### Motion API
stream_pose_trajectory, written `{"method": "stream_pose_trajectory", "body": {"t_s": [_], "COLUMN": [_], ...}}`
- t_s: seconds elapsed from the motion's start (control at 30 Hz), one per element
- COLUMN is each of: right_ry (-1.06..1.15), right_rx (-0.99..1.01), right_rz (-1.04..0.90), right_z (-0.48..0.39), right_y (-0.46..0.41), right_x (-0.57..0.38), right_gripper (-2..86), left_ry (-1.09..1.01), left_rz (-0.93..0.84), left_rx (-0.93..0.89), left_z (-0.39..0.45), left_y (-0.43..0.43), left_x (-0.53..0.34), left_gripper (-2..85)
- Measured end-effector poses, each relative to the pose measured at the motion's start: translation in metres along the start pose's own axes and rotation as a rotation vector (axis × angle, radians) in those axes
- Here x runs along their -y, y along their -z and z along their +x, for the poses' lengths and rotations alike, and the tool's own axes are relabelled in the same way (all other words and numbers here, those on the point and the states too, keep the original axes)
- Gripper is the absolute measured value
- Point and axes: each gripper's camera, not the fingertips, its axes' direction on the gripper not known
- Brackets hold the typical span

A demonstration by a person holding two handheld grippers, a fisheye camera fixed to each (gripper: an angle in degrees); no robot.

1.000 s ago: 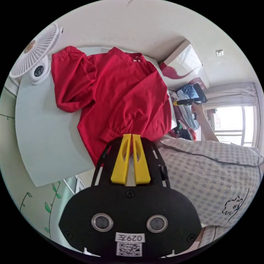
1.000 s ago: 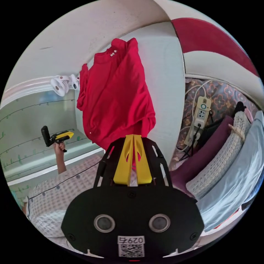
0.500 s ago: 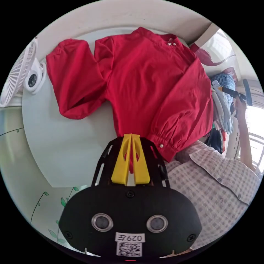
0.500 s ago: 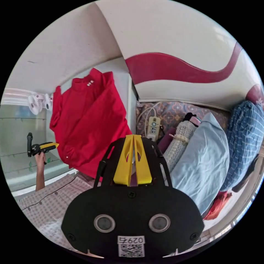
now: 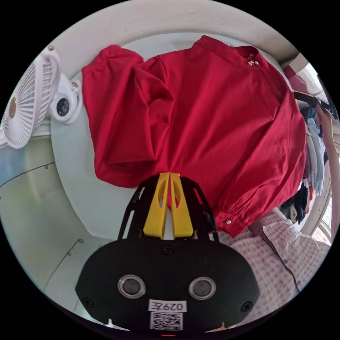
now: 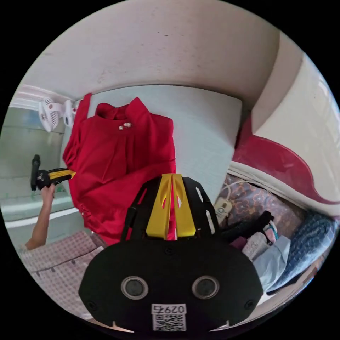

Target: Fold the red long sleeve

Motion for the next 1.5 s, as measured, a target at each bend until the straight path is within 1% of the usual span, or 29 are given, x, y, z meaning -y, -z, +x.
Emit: {"method": "stream_pose_trajectory", "body": {"t_s": [0.03, 0.1, 0.13, 0.2, 0.27, 0.3, 0.37, 0.4, 0.47, 0.53, 0.6, 0.7, 0.77, 0.8, 0.87, 0.93, 1.0, 1.03, 1.07, 1.1, 1.13, 1.2, 1.23, 1.27, 1.33, 1.37, 1.4, 1.43, 1.5], "right_ry": [0.057, 0.077, 0.007, -0.137, -0.17, -0.184, -0.216, -0.24, -0.176, -0.056, 0.061, 0.146, 0.069, -0.033, -0.161, -0.238, -0.234, -0.18, -0.153, -0.106, -0.043, 0.079, 0.163, 0.187, 0.245, 0.24, 0.239, 0.227, 0.22], "right_rx": [0.083, 0.053, -0.011, -0.046, 0.034, 0.126, 0.252, 0.294, 0.375, 0.456, 0.401, 0.215, 0.017, -0.088, -0.072, 0.146, 0.27, 0.346, 0.363, 0.294, 0.16, 0.017, -0.003, -0.001, 0.064, 0.1, 0.218, 0.329, 0.375], "right_rz": [-0.055, -0.009, 0.066, 0.132, 0.1, 0.059, 0.101, 0.112, 0.14, 0.299, 0.335, 0.202, 0.279, 0.36, 0.418, 0.3, 0.228, 0.234, 0.257, 0.324, 0.379, 0.407, 0.364, 0.316, 0.086, 0.037, -0.012, 0.014, 0.119], "right_z": [-0.005, -0.011, -0.007, 0.007, 0.022, 0.032, 0.04, 0.043, 0.037, 0.016, -0.012, -0.048, -0.043, -0.027, 0.008, 0.056, 0.069, 0.063, 0.057, 0.034, 0.003, -0.046, -0.071, -0.08, -0.095, -0.095, -0.092, -0.086, -0.08], "right_y": [-0.006, 0.001, 0.013, 0.024, 0.018, 0.007, 0.005, 0.001, -0.001, 0.019, 0.032, 0.024, 0.034, 0.045, 0.054, 0.034, 0.013, 0.005, 0.006, 0.016, 0.029, 0.037, 0.03, 0.022, -0.026, -0.037, -0.049, -0.048, -0.03], "right_x": [-0.003, -0.014, -0.021, -0.028, -0.027, -0.026, -0.035, -0.04, -0.046, -0.057, -0.061, -0.063, -0.081, -0.096, -0.112, -0.108, -0.103, -0.101, -0.101, -0.104, -0.109, -0.114, -0.113, -0.11, -0.096, -0.094, -0.093, -0.097, -0.108], "right_gripper": [-0.3, -0.2, 0.0, 0.4, 1.3, 3.2, 4.4, 3.7, 1.7, 0.3, 0.1, 0.2, 0.8, 1.5, 4.8, 6.2, 4.7, 2.9, 2.5, 1.8, 1.5, 1.4, 1.6, 1.8, 3.7, 5.4, 8.6, 9.2, 8.5], "left_ry": [-0.011, -0.036, -0.033, -0.018, -0.023, -0.034, -0.044, -0.034, -0.017, -0.026, -0.048, -0.057, -0.057, -0.056, -0.052, -0.057, -0.08, -0.094, -0.101, -0.112, -0.12, -0.127, -0.127, -0.126, -0.113, -0.106, -0.096, -0.093, -0.096], "left_rz": [-0.036, -0.087, -0.026, 0.065, 0.08, 0.068, 0.032, 0.103, 0.107, 0.119, 0.138, 0.15, 0.15, 0.148, 0.145, 0.151, 0.158, 0.157, 0.154, 0.142, 0.122, 0.09, 0.073, 0.067, 0.065, 0.068, 0.076, 0.081, 0.084], "left_rx": [0.03, 0.033, -0.007, -0.109, -0.189, -0.208, -0.193, -0.177, -0.17, -0.174, -0.175, -0.193, -0.201, -0.206, -0.208, -0.195, -0.171, -0.156, -0.149, -0.136, -0.125, -0.115, -0.116, -0.118, -0.151, -0.165, -0.195, -0.219, -0.239], "left_z": [0.001, 0.002, 0.004, 0.006, 0.012, 0.019, 0.031, 0.035, 0.038, 0.04, 0.04, 0.039, 0.039, 0.039, 0.039, 0.042, 0.047, 0.049, 0.051, 0.053, 0.056, 0.058, 0.058, 0.058, 0.052, 0.049, 0.044, 0.04, 0.036], "left_y": [-0.004, -0.005, 0.005, 0.02, 0.021, 0.015, 0.003, 0.009, 0.011, 0.013, 0.016, 0.019, 0.021, 0.022, 0.024, 0.028, 0.031, 0.032, 0.033, 0.035, 0.037, 0.04, 0.041, 0.042, 0.043, 0.044, 0.044, 0.044, 0.045], "left_x": [-0.004, -0.006, -0.009, -0.007, 0.004, 0.014, 0.027, 0.026, 0.026, 0.022, 0.019, 0.015, 0.015, 0.015, 0.015, 0.013, 0.012, 0.012, 0.013, 0.015, 0.018, 0.024, 0.027, 0.028, 0.029, 0.029, 0.028, 0.027, 0.027], "left_gripper": [-1.0, -1.0, -1.0, -1.0, -1.0, -1.0, -1.0, -1.0, -1.0, -1.0, -1.0, -1.0, -1.0, -1.0, -1.0, -1.0, -1.0, -1.0, -1.0, -1.0, -1.0, -1.0, -1.0, -1.0, -1.0, -1.0, -1.0, -1.0, -1.0]}}
